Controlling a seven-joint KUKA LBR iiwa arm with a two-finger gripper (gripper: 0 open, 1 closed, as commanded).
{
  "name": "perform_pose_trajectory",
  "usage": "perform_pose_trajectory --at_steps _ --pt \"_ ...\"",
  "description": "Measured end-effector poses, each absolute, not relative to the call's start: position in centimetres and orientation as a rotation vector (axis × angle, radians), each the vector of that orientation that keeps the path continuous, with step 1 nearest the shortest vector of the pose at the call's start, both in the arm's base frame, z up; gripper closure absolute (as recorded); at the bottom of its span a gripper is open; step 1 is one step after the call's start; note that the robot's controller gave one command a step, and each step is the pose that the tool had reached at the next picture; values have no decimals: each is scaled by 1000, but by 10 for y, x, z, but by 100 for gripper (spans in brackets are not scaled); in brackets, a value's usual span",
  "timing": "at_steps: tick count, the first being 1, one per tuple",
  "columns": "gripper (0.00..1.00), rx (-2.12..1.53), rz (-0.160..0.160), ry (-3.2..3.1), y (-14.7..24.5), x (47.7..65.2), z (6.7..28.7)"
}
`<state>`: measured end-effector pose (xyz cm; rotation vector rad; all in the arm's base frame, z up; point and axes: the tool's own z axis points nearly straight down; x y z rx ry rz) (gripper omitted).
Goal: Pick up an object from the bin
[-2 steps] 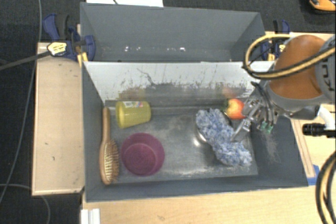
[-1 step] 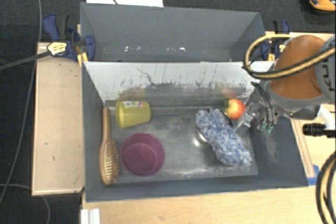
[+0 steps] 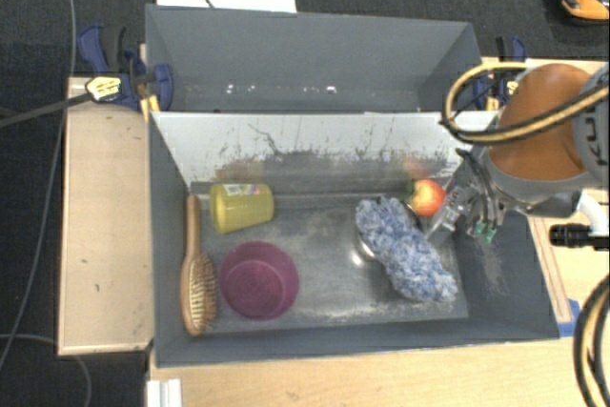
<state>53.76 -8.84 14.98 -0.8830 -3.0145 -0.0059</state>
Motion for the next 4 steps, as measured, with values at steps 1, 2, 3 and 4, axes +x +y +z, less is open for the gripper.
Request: perform_pose_trajectory --at_steps 1,2,3,4 --pt "100 -925 -8 -3001 -90 527 154" --pt "100 -1192 0 -2900 -151 479 108" --pt "100 -1030 -12 -2980 -134 479 138" --pt "100 -1099 -10 -2950 -139 485 140"
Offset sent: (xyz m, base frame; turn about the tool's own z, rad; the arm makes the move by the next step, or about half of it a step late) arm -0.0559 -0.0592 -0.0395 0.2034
